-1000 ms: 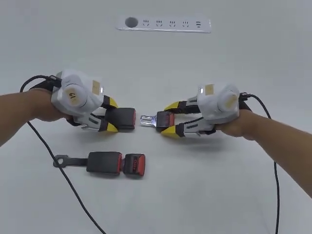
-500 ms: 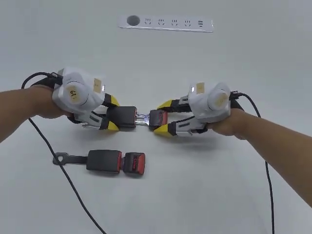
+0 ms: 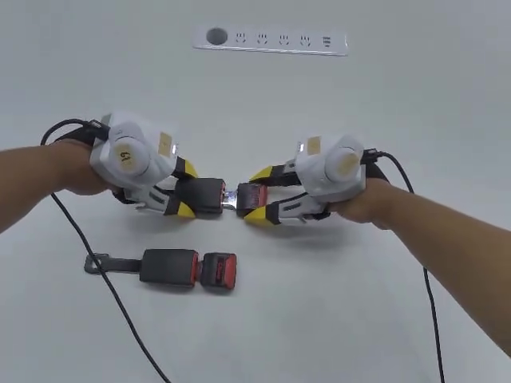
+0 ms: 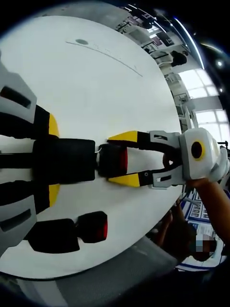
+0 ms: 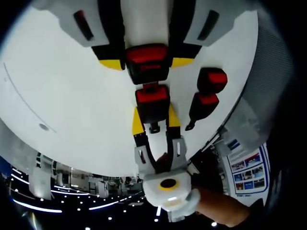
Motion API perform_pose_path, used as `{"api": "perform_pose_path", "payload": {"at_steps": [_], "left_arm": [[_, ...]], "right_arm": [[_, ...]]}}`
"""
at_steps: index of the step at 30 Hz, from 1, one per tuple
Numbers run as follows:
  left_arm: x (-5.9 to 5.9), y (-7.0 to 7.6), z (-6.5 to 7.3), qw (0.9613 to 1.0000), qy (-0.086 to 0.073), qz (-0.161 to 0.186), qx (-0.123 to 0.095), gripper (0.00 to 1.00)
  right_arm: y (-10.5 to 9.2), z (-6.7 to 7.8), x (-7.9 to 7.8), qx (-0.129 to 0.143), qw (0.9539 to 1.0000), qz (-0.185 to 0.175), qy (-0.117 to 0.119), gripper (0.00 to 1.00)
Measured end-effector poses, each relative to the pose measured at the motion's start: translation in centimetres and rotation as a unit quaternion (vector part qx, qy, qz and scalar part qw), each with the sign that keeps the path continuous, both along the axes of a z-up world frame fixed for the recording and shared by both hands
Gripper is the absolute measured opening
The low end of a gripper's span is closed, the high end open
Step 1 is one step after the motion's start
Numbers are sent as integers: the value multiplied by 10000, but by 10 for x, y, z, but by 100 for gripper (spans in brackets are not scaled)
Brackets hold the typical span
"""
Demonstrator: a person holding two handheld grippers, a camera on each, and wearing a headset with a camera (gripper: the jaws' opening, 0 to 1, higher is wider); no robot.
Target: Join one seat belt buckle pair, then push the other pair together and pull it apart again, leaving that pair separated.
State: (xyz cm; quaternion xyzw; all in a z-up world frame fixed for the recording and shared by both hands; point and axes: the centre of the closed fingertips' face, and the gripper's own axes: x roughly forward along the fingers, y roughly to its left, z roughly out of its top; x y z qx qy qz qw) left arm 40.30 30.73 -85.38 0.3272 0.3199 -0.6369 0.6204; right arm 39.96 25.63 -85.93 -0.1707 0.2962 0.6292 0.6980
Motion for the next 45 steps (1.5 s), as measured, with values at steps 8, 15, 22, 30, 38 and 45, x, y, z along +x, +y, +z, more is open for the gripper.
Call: {"api": "perform_pose_path", "payload": {"at_steps": [8, 15, 22, 30, 38, 45], "left_arm": [[-2, 0, -1, 10000, -9, -15, 97, 34], [-4, 0, -2, 9999, -15, -36, 123, 34], [-5, -1, -2, 9999, -10, -67, 145, 34], [-5, -1, -2, 9998, -1, -52, 169, 34], [-5, -1, -2, 9998, 16, -23, 171, 34], [-5, -2, -2, 9998, 20, -19, 186, 35]], "right_arm": [[8, 0, 1, -49, 9999, -110, -34, 35], [9, -1, 2, -171, 9997, -126, -100, 35], [9, -1, 3, -324, 9993, -109, -143, 35], [8, -2, 3, -368, 9991, -98, -173, 35], [9, -2, 3, -430, 9988, -123, -194, 35], [9, -2, 3, -512, 9984, -114, -224, 35]]}}
